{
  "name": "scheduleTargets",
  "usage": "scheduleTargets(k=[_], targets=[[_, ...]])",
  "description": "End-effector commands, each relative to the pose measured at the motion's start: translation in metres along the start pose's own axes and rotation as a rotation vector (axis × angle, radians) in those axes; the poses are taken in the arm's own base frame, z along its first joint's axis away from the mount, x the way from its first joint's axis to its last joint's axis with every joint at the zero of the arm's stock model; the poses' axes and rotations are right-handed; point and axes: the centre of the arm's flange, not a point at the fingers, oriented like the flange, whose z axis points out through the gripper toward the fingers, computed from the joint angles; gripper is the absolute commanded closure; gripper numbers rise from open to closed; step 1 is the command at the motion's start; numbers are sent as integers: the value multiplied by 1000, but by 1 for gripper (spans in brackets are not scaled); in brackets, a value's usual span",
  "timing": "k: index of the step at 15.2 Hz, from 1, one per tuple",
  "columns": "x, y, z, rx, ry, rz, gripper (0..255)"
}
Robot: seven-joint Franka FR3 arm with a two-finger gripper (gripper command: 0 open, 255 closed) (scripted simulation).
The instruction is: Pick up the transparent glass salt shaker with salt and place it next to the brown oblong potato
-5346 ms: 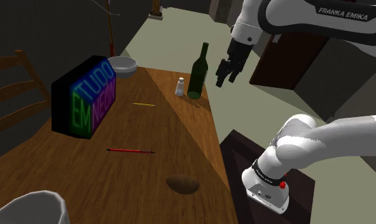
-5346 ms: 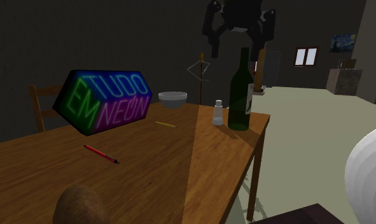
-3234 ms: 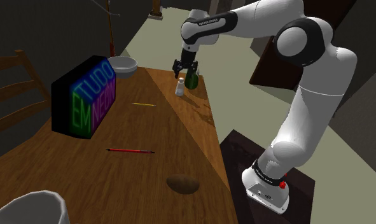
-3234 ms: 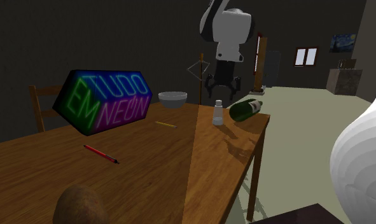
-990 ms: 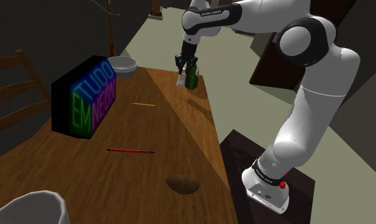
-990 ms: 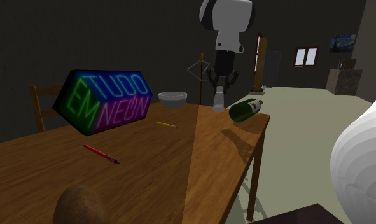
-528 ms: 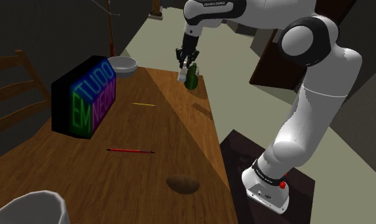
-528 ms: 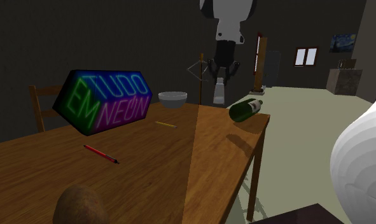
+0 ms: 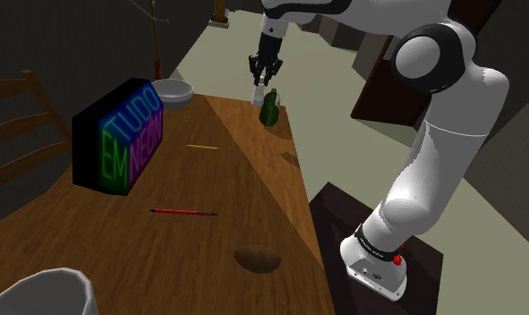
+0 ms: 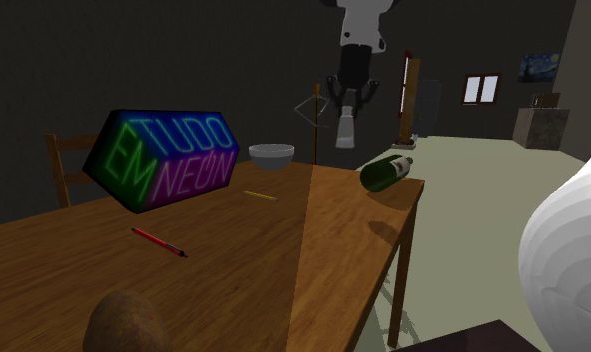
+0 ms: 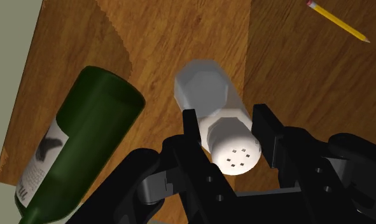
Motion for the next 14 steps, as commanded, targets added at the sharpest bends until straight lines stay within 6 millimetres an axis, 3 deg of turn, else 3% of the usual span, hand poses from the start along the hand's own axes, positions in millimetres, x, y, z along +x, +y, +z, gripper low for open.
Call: scheduleTargets(k=[1,7,14], targets=[[-2,-1,-11,0,0,0,255],[-2,-4,-38,0,0,0,255],[-78,-56,-31,0,0,0,255]])
